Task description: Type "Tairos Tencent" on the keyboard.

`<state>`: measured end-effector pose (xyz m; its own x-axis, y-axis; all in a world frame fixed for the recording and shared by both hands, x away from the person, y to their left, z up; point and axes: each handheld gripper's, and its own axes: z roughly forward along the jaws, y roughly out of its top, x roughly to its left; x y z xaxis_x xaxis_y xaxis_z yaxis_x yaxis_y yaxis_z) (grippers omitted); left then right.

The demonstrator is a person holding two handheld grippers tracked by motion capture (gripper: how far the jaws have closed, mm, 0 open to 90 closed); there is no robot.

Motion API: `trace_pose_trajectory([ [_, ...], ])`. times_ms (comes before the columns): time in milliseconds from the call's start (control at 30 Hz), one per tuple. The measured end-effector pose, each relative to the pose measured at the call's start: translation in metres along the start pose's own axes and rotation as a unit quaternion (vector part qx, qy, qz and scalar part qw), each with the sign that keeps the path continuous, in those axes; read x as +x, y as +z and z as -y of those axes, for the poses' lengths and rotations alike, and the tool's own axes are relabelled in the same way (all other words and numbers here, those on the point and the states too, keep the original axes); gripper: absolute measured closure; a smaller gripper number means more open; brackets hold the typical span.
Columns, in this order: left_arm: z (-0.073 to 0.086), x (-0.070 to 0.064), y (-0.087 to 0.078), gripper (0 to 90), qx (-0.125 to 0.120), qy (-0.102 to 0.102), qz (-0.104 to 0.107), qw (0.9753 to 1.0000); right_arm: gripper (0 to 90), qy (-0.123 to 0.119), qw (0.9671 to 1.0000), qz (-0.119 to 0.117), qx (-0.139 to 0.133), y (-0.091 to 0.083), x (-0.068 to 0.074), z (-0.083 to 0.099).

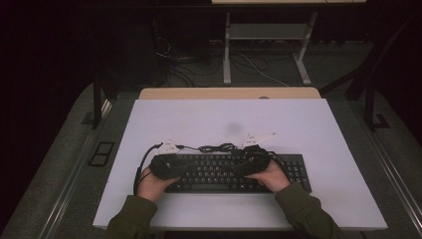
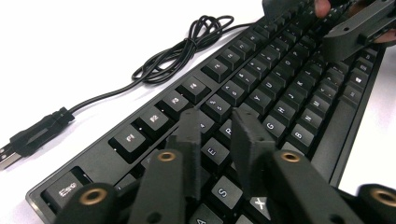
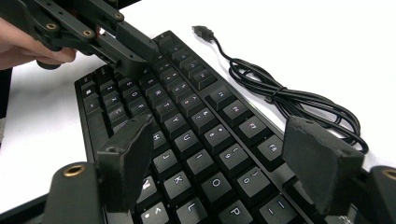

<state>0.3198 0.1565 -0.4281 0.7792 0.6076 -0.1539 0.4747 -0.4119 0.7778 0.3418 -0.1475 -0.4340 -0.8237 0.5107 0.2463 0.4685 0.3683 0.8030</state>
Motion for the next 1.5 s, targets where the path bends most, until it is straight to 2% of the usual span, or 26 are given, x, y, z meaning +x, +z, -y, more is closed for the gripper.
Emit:
trace_pose_trajectory([
  [333, 0.001, -0.002, -0.003, 49.7, -0.006, -0.011, -0.010, 0.9999, 29.0, 0.004, 0.9999, -0.010, 0.003, -0.001, 0.002, 0.000],
  [533, 0.002, -0.004, -0.003, 40.9, -0.009, -0.011, -0.014, 0.9998, 36.4, 0.006, 0.9997, -0.021, 0.008, 0.000, 0.005, 0.000],
  [767, 0.003, -0.004, -0.003, 33.4, -0.013, -0.011, -0.013, 0.9998, 50.5, -0.002, 0.9993, -0.034, 0.014, 0.003, 0.012, 0.000],
  [1200, 0.005, -0.004, -0.001, 28.3, -0.019, -0.015, -0.013, 0.9996, 79.6, -0.019, 0.9974, -0.062, 0.031, 0.009, 0.022, 0.002],
  [1367, 0.005, -0.004, -0.001, 27.3, -0.020, -0.014, -0.013, 0.9996, 88.4, -0.024, 0.9965, -0.071, 0.038, 0.011, 0.024, 0.002],
  [1500, 0.005, -0.004, -0.001, 26.9, -0.019, -0.014, -0.014, 0.9996, 89.3, -0.028, 0.9957, -0.075, 0.045, 0.013, 0.027, 0.003],
])
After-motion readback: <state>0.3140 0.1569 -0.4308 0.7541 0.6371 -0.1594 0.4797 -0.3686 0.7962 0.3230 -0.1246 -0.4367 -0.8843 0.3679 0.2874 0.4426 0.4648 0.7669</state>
